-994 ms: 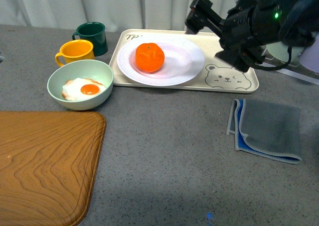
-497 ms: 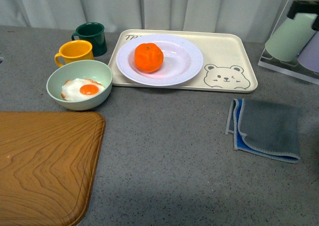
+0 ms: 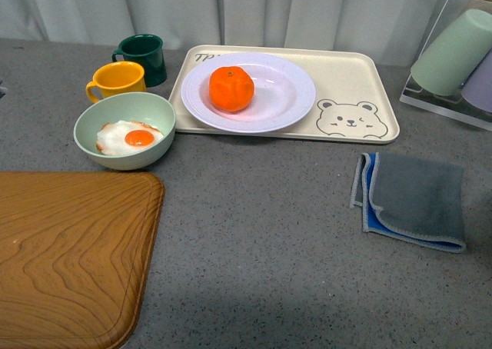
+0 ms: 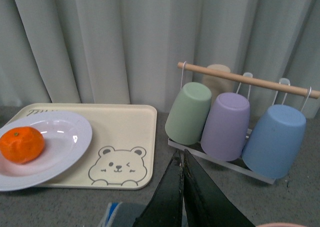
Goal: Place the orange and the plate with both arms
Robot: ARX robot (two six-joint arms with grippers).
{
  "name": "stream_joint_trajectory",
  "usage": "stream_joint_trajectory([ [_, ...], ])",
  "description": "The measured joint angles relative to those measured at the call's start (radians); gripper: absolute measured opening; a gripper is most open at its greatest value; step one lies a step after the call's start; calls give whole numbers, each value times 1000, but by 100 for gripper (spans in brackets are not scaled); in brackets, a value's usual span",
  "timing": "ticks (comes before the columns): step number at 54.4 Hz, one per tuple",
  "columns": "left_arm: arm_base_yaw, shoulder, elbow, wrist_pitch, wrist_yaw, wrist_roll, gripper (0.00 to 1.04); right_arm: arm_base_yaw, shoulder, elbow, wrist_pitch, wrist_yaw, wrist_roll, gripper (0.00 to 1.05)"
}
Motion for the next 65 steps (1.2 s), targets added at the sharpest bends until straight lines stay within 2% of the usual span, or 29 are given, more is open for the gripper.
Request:
stream_joint_trajectory([
  [4,0,0,0,0,0,0,98,-45,-106,-29,-56,-61,0,1],
  [9,0,0,0,0,0,0,98,-70,-196,-64,-109,-61,0,1],
  [65,0,0,0,0,0,0,98,-70,-892,-156,-693,-67,0,1],
])
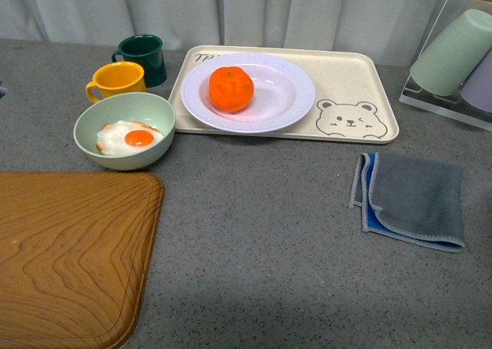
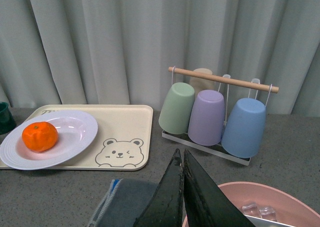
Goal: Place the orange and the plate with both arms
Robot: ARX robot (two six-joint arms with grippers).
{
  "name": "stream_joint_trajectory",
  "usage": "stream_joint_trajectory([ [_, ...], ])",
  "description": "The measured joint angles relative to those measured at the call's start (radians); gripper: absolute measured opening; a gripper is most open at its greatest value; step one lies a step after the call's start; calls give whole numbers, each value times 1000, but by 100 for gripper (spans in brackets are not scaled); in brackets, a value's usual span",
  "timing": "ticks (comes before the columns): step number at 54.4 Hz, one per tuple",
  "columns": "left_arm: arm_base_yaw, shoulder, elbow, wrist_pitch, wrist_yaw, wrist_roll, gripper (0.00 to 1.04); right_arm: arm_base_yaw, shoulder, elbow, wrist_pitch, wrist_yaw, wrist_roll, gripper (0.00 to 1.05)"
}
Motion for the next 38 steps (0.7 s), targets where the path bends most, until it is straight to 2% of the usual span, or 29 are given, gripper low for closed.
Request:
stream_joint_trajectory([
  [36,0,0,0,0,0,0,98,0,-261,0,-256,0,0,1],
  [38,0,0,0,0,0,0,98,0,-318,1,-335,0,0,1],
])
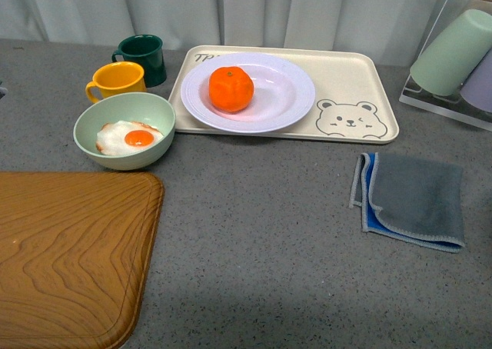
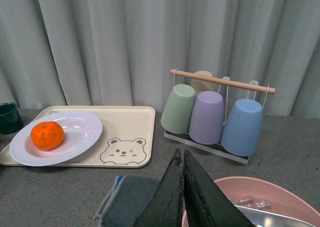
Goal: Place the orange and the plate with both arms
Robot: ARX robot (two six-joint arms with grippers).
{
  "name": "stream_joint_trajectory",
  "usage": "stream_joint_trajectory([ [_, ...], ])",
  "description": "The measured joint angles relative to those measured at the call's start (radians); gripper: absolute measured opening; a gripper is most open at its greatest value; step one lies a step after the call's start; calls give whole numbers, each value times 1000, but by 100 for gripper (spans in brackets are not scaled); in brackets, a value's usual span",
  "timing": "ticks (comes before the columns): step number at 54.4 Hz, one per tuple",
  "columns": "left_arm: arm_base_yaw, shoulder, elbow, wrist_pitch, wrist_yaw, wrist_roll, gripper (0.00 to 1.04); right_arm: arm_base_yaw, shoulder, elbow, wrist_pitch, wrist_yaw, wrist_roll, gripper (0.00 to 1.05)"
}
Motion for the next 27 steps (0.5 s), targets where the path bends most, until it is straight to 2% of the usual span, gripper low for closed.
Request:
stream_joint_trajectory([
  [4,0,0,0,0,-1,0,98,0,-80,0,-85,-1,0,1],
  [24,0,0,0,0,-1,0,98,0,-107,0,-91,-1,0,1],
  [27,0,0,0,0,0,0,98,0,-107,0,-91,-1,-1,9],
])
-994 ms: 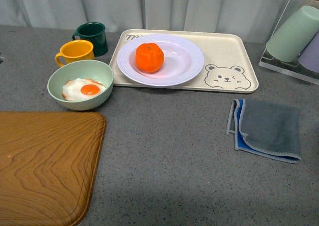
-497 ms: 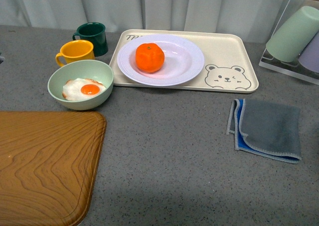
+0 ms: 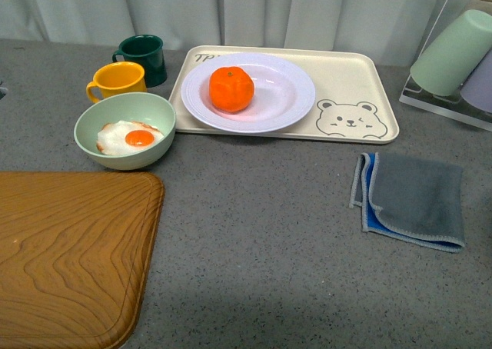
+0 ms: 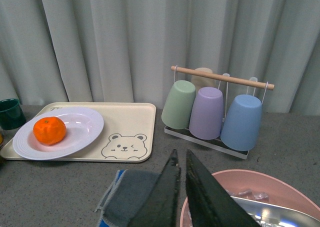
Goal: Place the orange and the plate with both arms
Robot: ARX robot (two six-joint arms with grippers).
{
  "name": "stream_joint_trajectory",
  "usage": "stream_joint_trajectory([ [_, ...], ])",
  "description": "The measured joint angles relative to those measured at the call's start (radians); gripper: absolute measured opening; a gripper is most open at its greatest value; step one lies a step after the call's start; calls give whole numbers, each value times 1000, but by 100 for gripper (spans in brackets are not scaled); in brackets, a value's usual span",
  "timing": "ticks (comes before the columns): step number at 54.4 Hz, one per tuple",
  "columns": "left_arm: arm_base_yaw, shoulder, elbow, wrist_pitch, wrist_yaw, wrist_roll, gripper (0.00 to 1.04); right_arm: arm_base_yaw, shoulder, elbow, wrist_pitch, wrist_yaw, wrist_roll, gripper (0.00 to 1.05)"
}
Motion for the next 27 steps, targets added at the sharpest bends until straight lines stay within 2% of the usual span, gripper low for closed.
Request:
stream_joint_trajectory([
  [11,0,0,0,0,0,0,98,0,0,0,0,0,0,41],
  [27,0,0,0,0,0,0,98,0,0,0,0,0,0,95],
])
